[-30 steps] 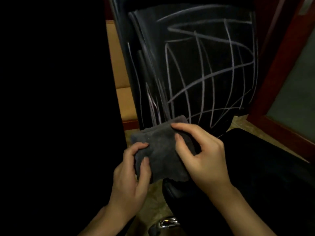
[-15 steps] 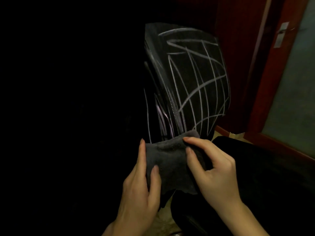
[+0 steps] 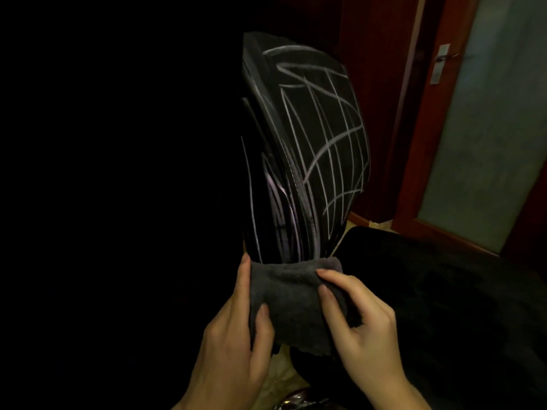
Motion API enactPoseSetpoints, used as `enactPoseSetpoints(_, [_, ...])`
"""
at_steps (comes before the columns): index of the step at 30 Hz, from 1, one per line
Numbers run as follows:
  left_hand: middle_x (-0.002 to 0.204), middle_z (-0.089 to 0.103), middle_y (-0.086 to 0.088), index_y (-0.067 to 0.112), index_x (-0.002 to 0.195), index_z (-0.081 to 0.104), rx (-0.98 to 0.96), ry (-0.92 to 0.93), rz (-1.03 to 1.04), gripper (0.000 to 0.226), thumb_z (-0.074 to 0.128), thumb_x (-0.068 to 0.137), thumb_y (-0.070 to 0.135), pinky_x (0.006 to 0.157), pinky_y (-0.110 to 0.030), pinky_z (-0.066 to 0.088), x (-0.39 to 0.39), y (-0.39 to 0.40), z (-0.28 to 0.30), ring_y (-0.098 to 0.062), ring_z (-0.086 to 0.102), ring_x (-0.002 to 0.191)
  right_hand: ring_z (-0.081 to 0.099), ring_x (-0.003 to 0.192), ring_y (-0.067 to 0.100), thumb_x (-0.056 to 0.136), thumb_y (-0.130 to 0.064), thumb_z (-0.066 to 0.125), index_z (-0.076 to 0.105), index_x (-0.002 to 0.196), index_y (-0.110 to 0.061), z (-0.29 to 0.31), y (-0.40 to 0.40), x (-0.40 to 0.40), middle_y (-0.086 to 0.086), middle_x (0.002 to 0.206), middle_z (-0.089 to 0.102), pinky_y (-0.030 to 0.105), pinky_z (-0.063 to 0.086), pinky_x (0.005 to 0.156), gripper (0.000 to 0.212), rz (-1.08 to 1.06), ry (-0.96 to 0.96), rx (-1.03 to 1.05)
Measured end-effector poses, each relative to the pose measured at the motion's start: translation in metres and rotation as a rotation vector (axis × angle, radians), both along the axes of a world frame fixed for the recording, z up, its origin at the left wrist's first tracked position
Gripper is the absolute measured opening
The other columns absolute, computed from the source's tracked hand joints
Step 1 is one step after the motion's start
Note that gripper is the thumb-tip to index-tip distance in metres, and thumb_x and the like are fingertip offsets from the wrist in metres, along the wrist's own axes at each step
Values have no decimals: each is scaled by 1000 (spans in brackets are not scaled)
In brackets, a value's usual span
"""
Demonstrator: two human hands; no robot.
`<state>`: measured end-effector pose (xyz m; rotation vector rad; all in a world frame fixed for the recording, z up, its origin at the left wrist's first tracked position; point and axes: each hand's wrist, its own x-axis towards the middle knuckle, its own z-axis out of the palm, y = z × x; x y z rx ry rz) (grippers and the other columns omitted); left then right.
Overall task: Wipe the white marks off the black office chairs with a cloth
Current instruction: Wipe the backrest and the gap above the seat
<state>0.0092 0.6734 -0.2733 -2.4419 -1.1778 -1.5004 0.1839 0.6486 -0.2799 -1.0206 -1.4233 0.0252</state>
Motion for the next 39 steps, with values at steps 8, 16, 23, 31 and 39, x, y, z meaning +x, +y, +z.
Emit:
enactPoseSetpoints(8, [147, 32, 16, 15, 159, 19, 66, 176, -82, 60, 29, 106, 42, 113, -7, 21, -43, -25, 5, 15, 21, 142, 66, 99, 1, 94, -18, 59, 68, 116, -15, 7, -16, -21, -10, 103, 69, 16, 53, 80, 24, 97, -2, 71])
enactPoseSetpoints(16, [128, 46, 39, 48, 153, 25, -22, -102, 56, 59, 48, 100, 37, 95, 5, 31, 11, -78, -4, 33, 40, 112, 65, 100, -3, 93, -15, 63, 70, 112, -17, 8, -18, -8, -8, 103, 69, 13, 48, 87, 21, 121, -31, 103])
enactPoseSetpoints(23, [157, 39, -6, 28, 157, 5, -124, -616, 295, 64, 41, 105, 28, 113, -26, 34, 84, -16, 50, -11, 37, 141, 59, 108, -6, 96, -10, 63, 65, 124, -11, 66, 22, 29, -6, 115, 67, 6, 43, 91, 29, 25, -113, 133])
enactPoseSetpoints(31, [113, 64, -7, 8, 115, 61, 86, -1093, 498, 22, 48, 103, 21, 88, -28, 47, 65, 54, 155, -19, 60, 104, 67, 97, 24, 98, -16, 55, 56, 136, -9, 195, 57, -22, 8, 116, 65, 38, 56, 79, 39, 73, -365, 350])
enactPoseSetpoints(39, [121, 64, -2, 21, 137, 49, 44, -1425, 102, 47, 48, 95, -2, 80, -21, 55, 41, 72, 203, -14, 65, 105, 63, 96, 31, 101, -17, 48, 52, 133, -15, 256, 87, -54, 7, 108, 62, 44, 51, 75, 32, -33, -543, 262])
